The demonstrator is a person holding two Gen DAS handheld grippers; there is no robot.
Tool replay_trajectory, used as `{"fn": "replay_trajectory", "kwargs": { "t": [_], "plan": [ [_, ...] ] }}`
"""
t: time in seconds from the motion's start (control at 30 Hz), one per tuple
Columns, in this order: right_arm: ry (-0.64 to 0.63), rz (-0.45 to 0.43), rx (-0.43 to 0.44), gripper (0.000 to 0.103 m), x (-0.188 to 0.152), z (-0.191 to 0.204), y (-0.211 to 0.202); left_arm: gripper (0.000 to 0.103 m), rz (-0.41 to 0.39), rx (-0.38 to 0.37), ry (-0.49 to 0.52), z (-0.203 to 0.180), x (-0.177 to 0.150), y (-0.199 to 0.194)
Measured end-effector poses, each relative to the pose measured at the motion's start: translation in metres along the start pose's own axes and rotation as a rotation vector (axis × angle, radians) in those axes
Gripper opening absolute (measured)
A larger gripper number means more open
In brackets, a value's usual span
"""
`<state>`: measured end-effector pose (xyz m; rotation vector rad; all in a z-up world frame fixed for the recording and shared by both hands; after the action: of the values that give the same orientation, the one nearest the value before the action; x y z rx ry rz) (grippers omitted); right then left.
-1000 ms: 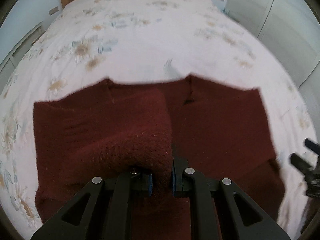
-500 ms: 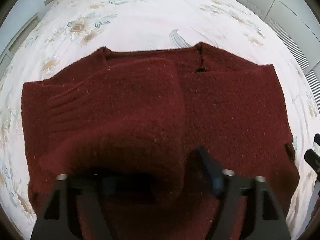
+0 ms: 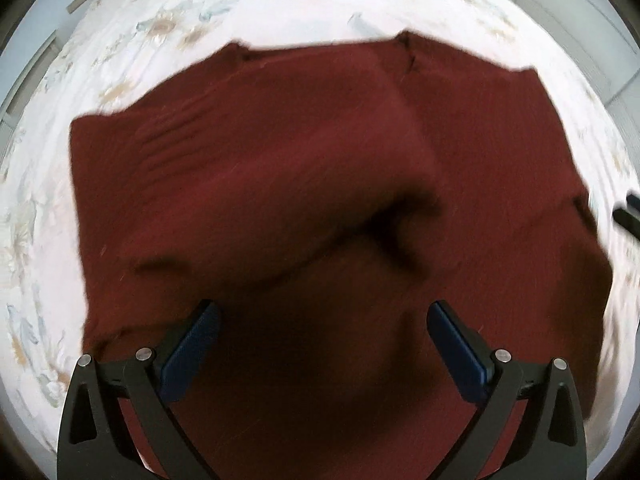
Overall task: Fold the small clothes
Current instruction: 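Grasp the sweater edge again with the left tool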
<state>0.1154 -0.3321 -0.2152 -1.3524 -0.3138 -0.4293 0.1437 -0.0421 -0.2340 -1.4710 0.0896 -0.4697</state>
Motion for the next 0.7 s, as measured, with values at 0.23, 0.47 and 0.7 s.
{"fn": "replay_trajectory", "kwargs": {
  "t": [0.23, 0.47, 0.7],
  "plan": [
    [-0.027, 0.001, 0.009, 0.103, 0.001, 0.015, 0.001, 0.102, -0.047, 0.090, -0.049, 0.081, -0.025, -0.002],
    [-0.067, 0.027, 0.016, 0.103, -0.001, 0.039, 0.012, 0.085, -0.039, 0.213, -0.096, 0.155, -0.029, 0.026],
    [-0.131, 0.062, 0.011, 0.103, -0.007, 0.066, 0.023, 0.038, -0.039, 0.070, -0.165, 0.173, -0.010, 0.051]
  ]
}}
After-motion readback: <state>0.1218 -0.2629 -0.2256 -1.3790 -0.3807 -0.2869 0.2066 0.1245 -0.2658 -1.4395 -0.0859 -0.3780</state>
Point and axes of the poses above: each gripper's, at about its wrist camera, not at the fingertips, and y roughly the way its jaws point, z to its left, x to its top, the point moved 9 cm from there along y, roughly the way its jaws point, and after that the axes turned 7 degrees about x, right-handed, at the moved point
